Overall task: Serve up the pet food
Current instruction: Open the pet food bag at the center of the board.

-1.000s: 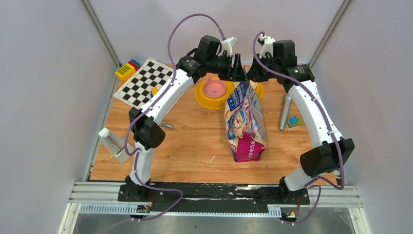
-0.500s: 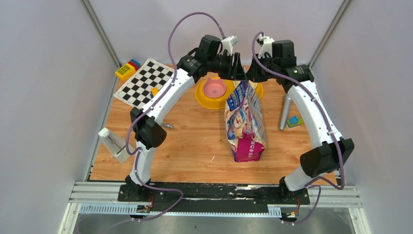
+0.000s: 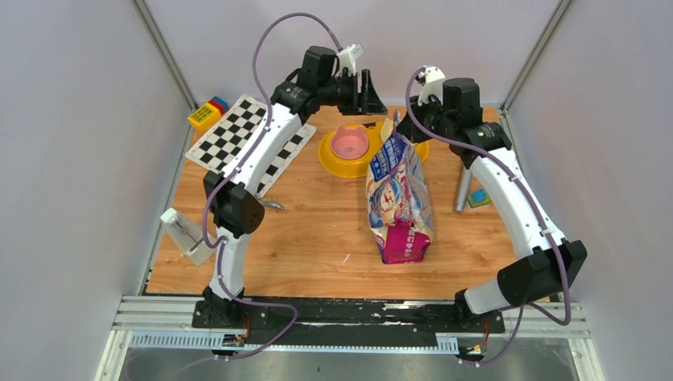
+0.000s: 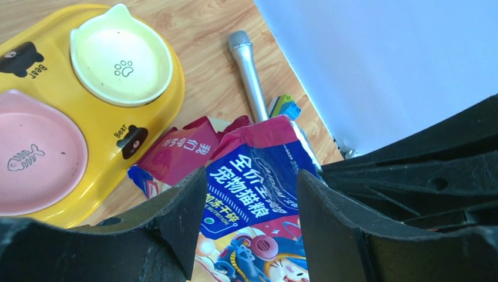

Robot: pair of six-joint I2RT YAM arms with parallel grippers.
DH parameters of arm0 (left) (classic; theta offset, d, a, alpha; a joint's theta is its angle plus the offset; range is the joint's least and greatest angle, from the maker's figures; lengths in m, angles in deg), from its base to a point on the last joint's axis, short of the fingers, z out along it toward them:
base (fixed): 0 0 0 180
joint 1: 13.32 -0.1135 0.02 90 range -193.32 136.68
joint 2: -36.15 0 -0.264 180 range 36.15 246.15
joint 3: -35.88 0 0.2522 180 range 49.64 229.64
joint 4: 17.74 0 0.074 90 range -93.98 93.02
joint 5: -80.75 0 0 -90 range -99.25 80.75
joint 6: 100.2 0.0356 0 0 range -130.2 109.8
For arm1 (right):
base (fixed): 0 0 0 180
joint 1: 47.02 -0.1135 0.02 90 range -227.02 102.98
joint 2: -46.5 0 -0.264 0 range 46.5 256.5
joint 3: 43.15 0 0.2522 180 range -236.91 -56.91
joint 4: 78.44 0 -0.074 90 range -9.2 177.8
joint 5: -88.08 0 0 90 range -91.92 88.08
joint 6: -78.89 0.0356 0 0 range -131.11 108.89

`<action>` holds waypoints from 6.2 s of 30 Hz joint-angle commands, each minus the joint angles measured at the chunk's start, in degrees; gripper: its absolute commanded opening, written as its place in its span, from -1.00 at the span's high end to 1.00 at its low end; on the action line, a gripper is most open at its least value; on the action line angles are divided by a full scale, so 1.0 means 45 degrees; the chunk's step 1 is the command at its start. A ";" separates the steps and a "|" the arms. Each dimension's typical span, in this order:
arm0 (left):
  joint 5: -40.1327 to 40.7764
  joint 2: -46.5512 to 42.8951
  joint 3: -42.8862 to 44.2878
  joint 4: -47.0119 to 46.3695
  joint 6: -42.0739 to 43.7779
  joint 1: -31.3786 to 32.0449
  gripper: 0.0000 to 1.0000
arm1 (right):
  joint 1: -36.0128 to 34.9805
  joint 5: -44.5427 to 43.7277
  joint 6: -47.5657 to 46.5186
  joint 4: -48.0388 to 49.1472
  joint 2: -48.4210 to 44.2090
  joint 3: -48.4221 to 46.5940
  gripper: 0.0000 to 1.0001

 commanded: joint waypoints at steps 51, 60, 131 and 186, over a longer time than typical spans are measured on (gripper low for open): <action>0.0275 0.0053 -0.0525 -0.0302 -0.0041 0.0556 0.58 | -0.1576 -0.2972 -0.1402 -0.0006 -0.0724 0.0385 1.00; 0.2444 0.0269 -0.0041 0.0839 0.0467 0.0833 1.00 | -0.2334 -0.5165 -0.2132 0.0165 -0.0857 0.0328 1.00; 0.0585 -0.0050 0.0566 -0.0348 -0.0500 0.0764 -0.56 | -0.2474 -0.4597 -0.2206 0.0431 -0.1184 0.0895 1.00; 0.0184 -0.0076 -0.0088 -0.0340 -0.0550 0.0605 0.78 | -0.1907 -0.3684 -0.1134 -0.0348 -0.0624 -0.1229 0.52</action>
